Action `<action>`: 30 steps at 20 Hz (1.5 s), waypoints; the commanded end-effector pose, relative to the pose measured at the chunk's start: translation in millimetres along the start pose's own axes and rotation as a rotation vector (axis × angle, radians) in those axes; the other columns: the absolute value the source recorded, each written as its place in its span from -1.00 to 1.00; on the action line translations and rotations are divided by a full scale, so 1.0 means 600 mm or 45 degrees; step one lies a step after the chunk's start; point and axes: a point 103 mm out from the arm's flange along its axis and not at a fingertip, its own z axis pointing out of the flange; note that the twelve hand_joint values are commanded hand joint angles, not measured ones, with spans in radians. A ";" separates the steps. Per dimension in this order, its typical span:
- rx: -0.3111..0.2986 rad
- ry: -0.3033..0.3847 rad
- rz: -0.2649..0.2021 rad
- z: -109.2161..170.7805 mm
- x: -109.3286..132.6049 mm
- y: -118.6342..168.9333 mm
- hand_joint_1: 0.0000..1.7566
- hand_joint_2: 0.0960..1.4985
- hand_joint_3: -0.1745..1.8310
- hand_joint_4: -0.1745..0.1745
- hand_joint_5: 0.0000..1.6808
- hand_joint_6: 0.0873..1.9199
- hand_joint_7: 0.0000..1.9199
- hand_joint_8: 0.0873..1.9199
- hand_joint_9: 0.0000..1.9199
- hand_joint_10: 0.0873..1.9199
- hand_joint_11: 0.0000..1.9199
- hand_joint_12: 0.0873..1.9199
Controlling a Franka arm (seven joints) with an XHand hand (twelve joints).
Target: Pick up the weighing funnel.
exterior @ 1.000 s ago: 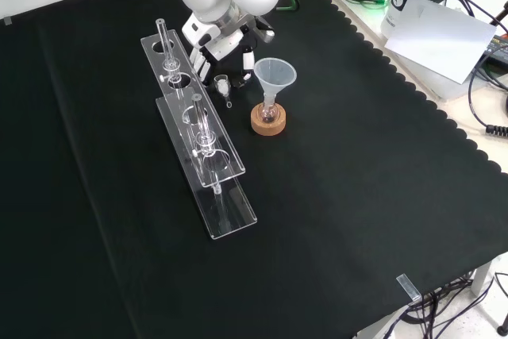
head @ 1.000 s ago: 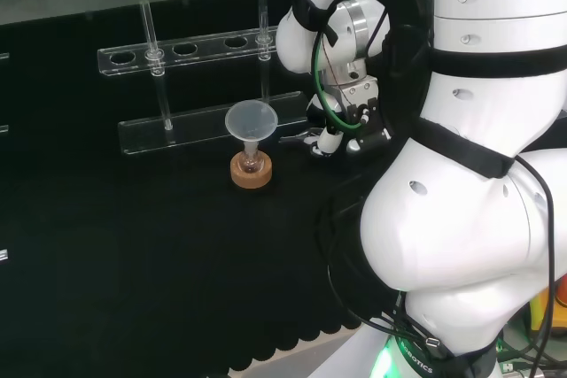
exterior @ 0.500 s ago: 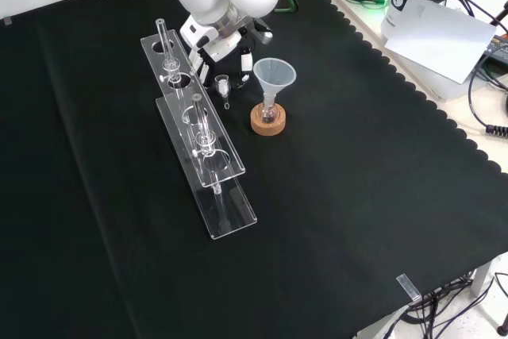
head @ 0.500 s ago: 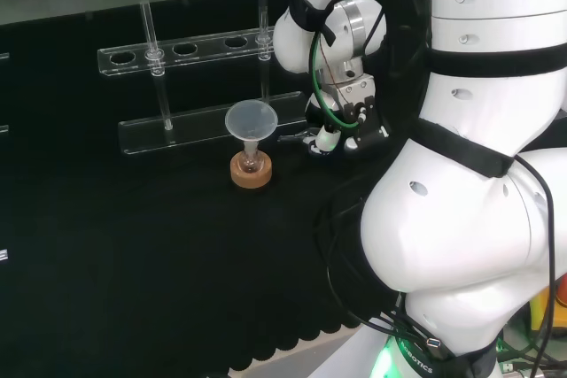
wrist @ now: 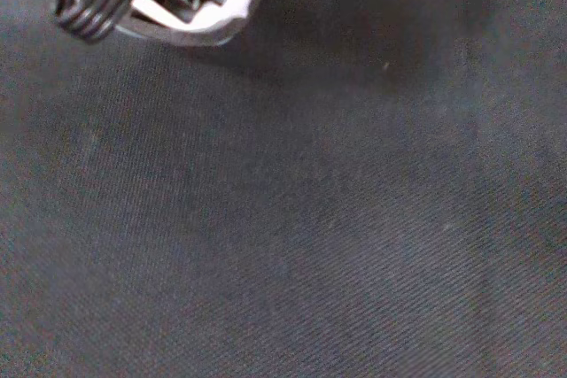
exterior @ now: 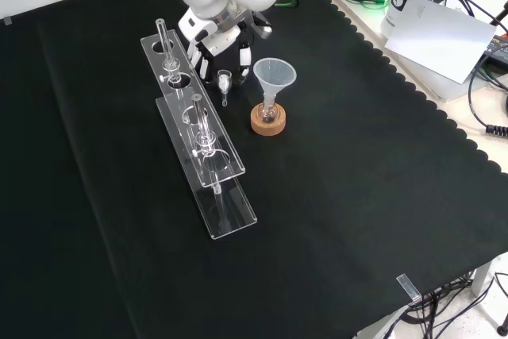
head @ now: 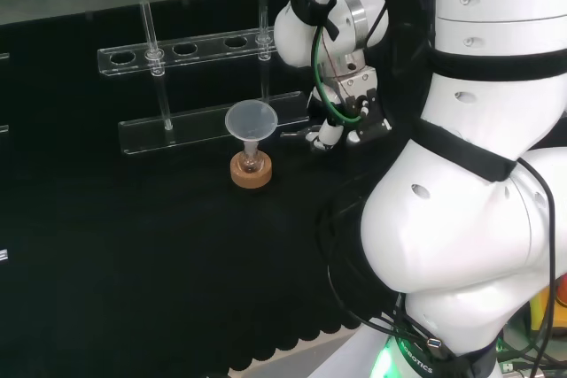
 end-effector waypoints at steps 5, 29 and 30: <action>-0.024 -0.010 0.047 -0.049 -0.016 -0.057 0.25 -0.11 -0.24 1.00 0.43 -0.25 -0.39 -0.36 -0.06 -0.60 -0.19 0.11; 0.030 -0.057 0.081 -0.169 -0.002 -0.199 0.25 -0.12 -0.23 1.00 0.44 -0.26 -0.34 -0.36 -0.05 -0.61 -0.19 0.10; 0.029 -0.054 0.084 -0.173 0.000 -0.205 0.25 -0.12 -0.23 1.00 0.44 -0.26 -0.34 -0.36 -0.05 -0.61 -0.19 0.10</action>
